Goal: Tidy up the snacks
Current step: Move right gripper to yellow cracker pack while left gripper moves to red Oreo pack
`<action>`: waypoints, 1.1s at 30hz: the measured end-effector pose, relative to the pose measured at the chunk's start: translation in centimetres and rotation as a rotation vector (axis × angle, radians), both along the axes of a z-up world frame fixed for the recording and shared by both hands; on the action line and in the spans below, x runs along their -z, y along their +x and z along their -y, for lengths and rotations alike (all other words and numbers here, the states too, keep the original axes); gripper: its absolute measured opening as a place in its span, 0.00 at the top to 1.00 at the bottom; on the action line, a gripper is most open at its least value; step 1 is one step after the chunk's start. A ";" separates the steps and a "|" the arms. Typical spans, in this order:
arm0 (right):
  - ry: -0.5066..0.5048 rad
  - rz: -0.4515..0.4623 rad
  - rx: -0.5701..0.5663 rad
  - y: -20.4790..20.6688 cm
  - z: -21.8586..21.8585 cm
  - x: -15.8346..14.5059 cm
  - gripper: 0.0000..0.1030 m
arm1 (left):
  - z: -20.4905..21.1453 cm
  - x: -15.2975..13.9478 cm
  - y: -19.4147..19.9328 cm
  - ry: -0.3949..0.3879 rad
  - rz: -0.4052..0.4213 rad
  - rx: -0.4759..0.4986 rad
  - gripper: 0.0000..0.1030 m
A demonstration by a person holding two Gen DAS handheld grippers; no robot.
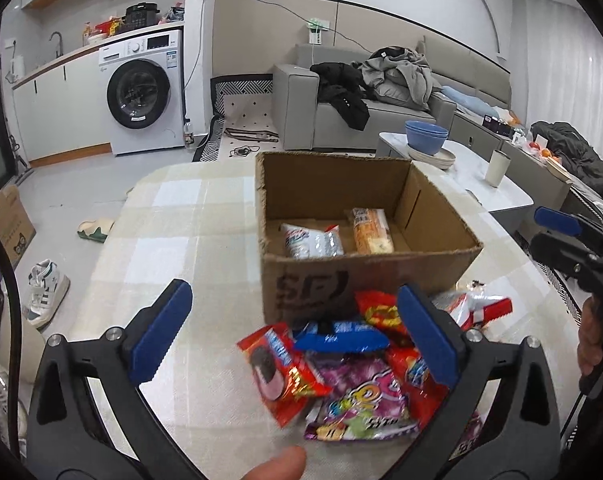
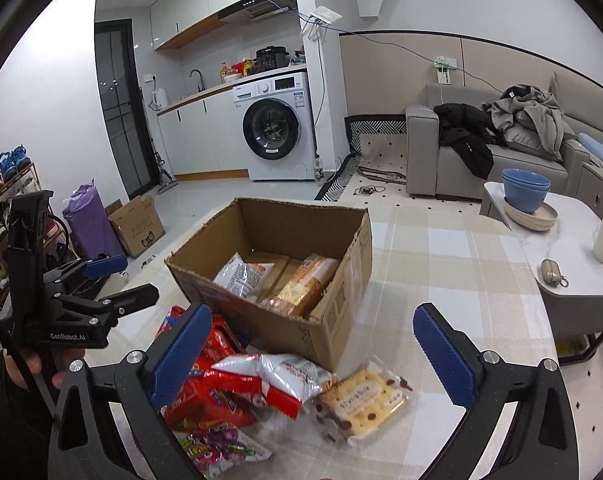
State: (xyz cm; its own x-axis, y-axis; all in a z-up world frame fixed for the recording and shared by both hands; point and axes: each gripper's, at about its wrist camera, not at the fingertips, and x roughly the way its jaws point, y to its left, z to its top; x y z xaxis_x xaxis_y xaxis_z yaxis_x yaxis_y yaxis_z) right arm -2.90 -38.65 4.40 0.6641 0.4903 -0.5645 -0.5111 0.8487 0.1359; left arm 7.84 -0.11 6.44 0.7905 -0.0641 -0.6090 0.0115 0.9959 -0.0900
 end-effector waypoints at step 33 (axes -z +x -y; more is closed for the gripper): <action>-0.192 -0.207 -0.005 1.6 4.6 6.5 0.00 | -2.8 3.5 -0.8 0.029 -0.122 -0.052 0.01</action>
